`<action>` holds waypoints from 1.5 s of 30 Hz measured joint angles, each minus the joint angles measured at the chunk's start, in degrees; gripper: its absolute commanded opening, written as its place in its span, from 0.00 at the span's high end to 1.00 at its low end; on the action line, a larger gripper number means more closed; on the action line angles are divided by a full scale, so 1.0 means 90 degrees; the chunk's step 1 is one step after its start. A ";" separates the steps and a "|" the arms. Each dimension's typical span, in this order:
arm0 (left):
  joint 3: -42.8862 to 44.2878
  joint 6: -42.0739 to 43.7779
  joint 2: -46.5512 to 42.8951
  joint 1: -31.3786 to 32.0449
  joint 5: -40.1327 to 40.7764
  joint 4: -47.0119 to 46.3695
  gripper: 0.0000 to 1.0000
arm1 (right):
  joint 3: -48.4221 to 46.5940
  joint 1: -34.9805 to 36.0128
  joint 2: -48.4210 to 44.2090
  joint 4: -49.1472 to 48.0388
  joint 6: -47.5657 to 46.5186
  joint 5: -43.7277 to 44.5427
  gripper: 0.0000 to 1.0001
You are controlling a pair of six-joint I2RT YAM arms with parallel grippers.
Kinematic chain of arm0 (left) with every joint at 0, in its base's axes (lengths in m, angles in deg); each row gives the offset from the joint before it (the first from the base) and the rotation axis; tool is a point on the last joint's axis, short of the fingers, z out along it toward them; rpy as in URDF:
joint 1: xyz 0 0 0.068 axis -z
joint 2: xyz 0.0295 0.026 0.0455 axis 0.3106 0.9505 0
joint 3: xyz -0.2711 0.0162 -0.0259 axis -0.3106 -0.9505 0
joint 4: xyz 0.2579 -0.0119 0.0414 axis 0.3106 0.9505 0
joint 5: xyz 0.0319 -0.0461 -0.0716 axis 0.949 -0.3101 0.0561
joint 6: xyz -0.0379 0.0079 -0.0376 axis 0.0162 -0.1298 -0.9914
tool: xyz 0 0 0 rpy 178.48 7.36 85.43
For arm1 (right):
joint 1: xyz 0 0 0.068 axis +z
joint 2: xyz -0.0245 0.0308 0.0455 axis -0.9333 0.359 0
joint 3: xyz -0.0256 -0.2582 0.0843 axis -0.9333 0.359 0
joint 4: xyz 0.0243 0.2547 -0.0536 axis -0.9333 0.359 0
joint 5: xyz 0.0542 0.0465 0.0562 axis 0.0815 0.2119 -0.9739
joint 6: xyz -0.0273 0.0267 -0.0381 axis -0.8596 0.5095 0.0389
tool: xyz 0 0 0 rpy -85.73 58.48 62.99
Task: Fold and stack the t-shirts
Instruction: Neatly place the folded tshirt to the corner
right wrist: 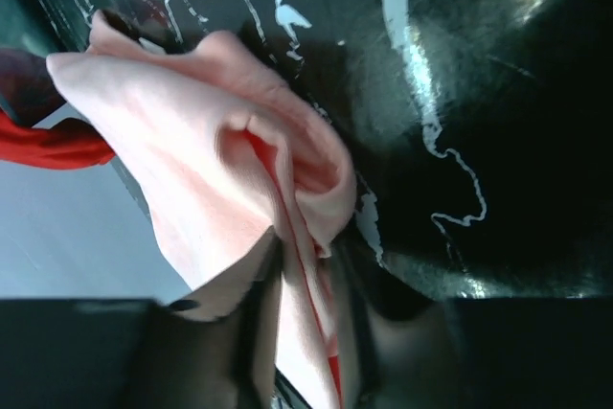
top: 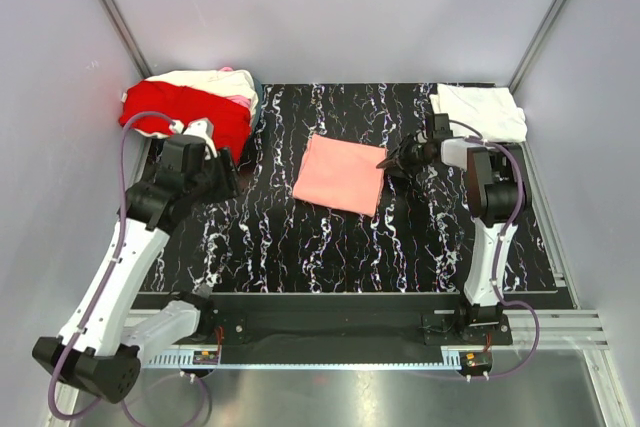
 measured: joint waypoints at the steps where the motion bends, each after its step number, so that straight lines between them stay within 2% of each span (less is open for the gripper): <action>1: -0.0126 0.0022 -0.0168 0.0000 0.0073 0.0100 0.42 | -0.0012 0.0000 0.0053 -0.0007 0.0015 -0.0056 0.78; 3: -0.0384 0.0070 -0.0425 0.0000 0.0185 0.0219 0.42 | -0.0056 0.0005 0.0109 -0.0007 0.0002 -0.0051 0.87; 4: -0.0534 0.0097 -0.0527 0.0000 0.0231 0.0236 0.42 | -0.0075 0.0007 0.0134 -0.0007 0.0002 -0.0070 0.98; 5: -0.0680 0.0121 -0.0605 0.0000 0.0265 0.0279 0.42 | -0.0097 0.0007 0.0158 -0.0005 -0.0022 -0.0102 1.00; 9: -0.1209 0.0250 -0.0731 0.0000 0.0398 0.0306 0.42 | -0.0398 0.0007 0.0214 0.0311 -0.0214 -0.0063 1.00; 13: -0.1535 0.0340 -0.0874 0.0000 0.0508 0.0306 0.42 | -0.1071 -0.0015 0.0172 0.1246 -0.0784 0.0359 1.00; 21: -0.1753 0.0384 -0.1260 0.0000 0.0699 -0.0034 0.39 | -0.3643 -0.0253 0.0097 0.3643 -0.2273 0.2001 1.00; 27: -0.1797 0.0379 -0.1319 -0.0005 0.0833 -0.0080 0.39 | -0.5105 -0.0413 0.0117 0.4743 -0.3157 0.3368 1.00; 30: -0.1809 0.0379 -0.1343 -0.0012 0.0869 -0.0097 0.39 | -0.6198 -0.0425 0.0359 0.5204 -0.3626 0.3959 1.00; 35: -0.1826 0.0379 -0.1379 -0.0073 0.0891 -0.0131 0.39 | -0.7565 -0.0452 0.0935 0.5474 -0.4243 0.4636 1.00; 45: -0.1851 0.0376 -0.1302 -0.0211 0.0889 -0.0216 0.39 | -0.8065 -0.0765 0.1540 0.5425 -0.5037 0.4957 1.00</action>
